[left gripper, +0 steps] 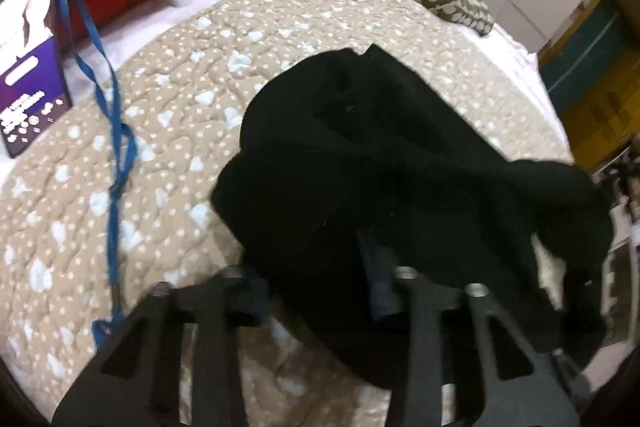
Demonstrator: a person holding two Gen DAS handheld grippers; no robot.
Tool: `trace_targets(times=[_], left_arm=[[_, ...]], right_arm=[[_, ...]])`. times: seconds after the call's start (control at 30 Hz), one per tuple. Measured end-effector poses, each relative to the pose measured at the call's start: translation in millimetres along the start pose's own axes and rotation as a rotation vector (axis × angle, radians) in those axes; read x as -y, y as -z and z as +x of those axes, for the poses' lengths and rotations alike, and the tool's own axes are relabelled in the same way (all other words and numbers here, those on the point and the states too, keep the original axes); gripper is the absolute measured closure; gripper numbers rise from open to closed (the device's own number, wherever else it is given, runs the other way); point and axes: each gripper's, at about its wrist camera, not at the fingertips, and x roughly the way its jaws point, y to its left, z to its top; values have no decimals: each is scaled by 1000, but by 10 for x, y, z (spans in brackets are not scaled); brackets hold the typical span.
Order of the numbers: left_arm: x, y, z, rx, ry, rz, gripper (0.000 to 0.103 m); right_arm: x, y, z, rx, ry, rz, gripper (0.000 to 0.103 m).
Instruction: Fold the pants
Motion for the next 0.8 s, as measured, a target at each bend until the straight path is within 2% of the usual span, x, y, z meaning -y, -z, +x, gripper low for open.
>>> trace_targets(times=[0.07,0.2,0.27,0.3,0.37,0.4,0.47,0.53,0.6,0.63,0.67,0.7,0.8], left_arm=[[-14,-38,-66,11,3,3,86],[18,23,-371,97,-46,88,86],[-16,109,-366,92,-78,111,86],[-38,124,-301,76,-94,110,86],[-117,170,-165,46,-116,79,86],[-138,184,-149,46,-116,73,86],[-104,190,-170,62,-126,83,86],[-69,199,-177,67,-144,98,86],[-71,211,-165,63,-156,105,86],[-85,216,-156,61,-156,102,86],[-71,207,-137,58,-155,97,85],[-84,209,-134,55,-150,90,85],[-66,198,-131,51,-152,86,85]], right_arm=[[-30,-75,-14,0,-30,25,97],[-230,-231,-73,-4,-137,54,97],[-392,-241,-46,-9,-235,48,99],[-488,-228,-3,-20,-247,25,99],[-649,-158,35,-5,-177,-38,99],[-615,-135,-7,-1,-179,-24,99],[-415,-98,-197,28,-172,31,99],[-25,-4,-497,63,-55,104,97],[382,133,-726,73,53,203,90],[636,238,-858,81,93,273,78],[884,336,-961,89,128,342,61],[1153,476,-1087,100,171,433,56],[1704,776,-1260,119,219,643,54]])
